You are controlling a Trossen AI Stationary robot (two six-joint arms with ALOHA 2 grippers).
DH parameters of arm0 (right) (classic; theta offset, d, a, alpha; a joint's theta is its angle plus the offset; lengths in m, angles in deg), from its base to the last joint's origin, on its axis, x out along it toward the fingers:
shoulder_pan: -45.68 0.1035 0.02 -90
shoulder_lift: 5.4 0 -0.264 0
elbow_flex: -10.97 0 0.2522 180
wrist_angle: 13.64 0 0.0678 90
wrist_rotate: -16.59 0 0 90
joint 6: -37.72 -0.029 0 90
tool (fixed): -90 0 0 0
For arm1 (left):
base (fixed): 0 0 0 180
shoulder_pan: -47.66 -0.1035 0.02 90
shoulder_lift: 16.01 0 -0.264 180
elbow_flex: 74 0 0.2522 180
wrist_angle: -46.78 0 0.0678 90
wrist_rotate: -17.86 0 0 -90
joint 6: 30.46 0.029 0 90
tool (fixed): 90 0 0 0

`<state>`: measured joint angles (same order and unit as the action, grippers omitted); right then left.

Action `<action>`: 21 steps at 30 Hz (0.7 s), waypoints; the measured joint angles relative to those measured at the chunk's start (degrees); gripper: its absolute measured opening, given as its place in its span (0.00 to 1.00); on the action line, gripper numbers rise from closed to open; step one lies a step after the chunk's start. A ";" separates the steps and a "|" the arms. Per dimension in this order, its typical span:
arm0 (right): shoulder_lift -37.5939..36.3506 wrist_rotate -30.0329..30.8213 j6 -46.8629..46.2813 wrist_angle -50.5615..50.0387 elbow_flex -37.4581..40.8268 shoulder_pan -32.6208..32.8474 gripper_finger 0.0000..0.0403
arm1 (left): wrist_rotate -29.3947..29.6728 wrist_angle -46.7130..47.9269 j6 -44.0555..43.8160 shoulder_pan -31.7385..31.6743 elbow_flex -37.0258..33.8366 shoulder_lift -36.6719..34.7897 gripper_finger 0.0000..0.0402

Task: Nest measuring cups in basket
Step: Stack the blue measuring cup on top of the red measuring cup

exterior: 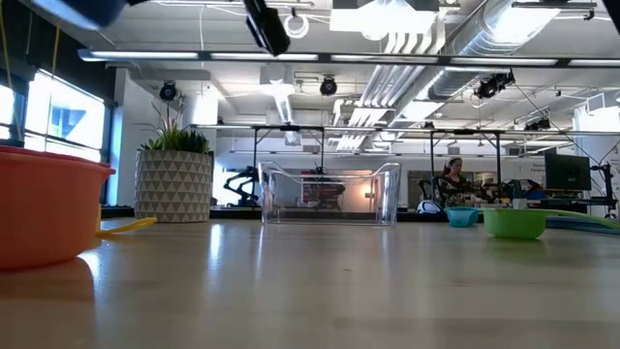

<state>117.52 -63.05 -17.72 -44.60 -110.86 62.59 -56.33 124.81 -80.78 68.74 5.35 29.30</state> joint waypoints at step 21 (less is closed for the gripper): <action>17.93 -4.78 1.74 -21.95 -21.68 -0.02 0.00 | 1.18 6.21 0.99 0.00 0.00 -1.85 0.00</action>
<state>135.45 -67.83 -15.97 -66.55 -132.54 62.58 -55.15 131.02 -79.79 68.74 5.35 27.45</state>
